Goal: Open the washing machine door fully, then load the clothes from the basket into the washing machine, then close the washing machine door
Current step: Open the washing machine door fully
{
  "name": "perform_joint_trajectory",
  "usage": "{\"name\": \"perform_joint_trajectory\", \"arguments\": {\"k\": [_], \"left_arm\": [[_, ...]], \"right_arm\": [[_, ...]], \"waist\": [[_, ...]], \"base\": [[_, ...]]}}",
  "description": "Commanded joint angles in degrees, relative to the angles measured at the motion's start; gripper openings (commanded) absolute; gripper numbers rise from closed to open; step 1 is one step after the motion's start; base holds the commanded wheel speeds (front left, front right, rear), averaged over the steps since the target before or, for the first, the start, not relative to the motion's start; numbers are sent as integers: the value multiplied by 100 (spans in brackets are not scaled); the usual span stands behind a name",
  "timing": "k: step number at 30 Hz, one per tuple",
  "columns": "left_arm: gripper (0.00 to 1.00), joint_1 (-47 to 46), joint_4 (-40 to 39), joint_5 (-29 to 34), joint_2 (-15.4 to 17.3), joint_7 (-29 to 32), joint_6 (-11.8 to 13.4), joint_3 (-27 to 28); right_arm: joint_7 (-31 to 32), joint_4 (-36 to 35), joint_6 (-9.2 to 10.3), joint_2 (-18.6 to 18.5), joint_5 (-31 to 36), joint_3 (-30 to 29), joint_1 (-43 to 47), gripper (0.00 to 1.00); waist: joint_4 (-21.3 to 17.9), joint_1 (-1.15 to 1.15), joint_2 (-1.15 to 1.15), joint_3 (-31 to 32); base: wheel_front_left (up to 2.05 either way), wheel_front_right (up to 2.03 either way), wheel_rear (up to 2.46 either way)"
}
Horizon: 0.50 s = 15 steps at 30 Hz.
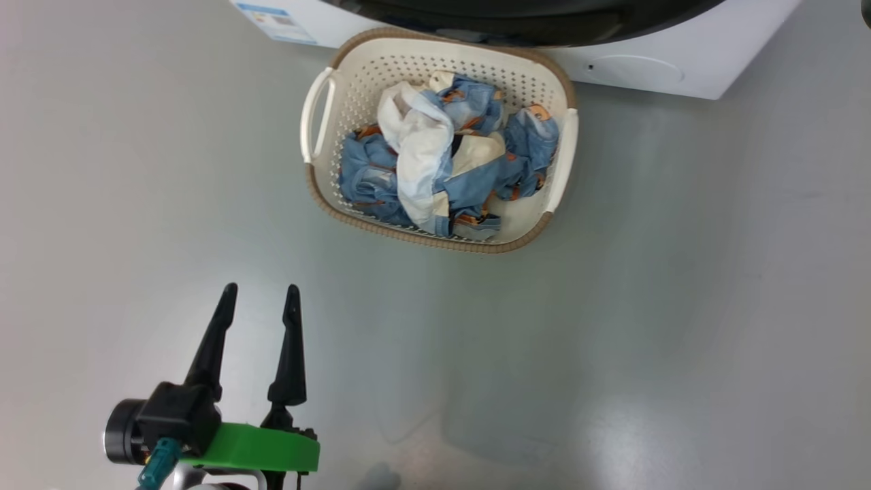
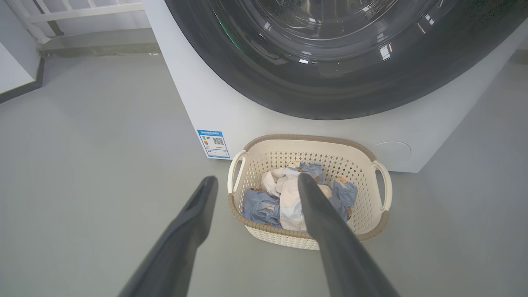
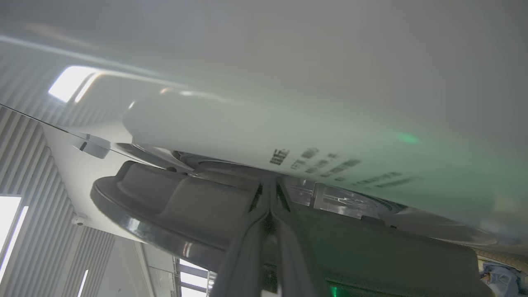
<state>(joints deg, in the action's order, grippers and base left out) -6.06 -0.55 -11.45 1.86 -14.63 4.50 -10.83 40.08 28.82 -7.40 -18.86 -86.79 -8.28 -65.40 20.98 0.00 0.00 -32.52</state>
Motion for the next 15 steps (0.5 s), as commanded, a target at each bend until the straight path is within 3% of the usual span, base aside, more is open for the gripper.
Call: {"name": "perform_joint_trajectory", "arguments": {"k": [1, 15], "left_arm": [[100, 77, -128, -37, 102, -37, 55, 176], [100, 104, 23, -182, 102, -37, 188, 4]], "right_arm": [[37, -138, -9, 51, 55, 80, -105, 0], [60, -29, -9, 11, 5, 310, -204, 0]], "waist": [[91, 0, 0, -50], [186, 0, 0, -31]], "base": [[0, 0, 0], [0, 0, 0]]}}
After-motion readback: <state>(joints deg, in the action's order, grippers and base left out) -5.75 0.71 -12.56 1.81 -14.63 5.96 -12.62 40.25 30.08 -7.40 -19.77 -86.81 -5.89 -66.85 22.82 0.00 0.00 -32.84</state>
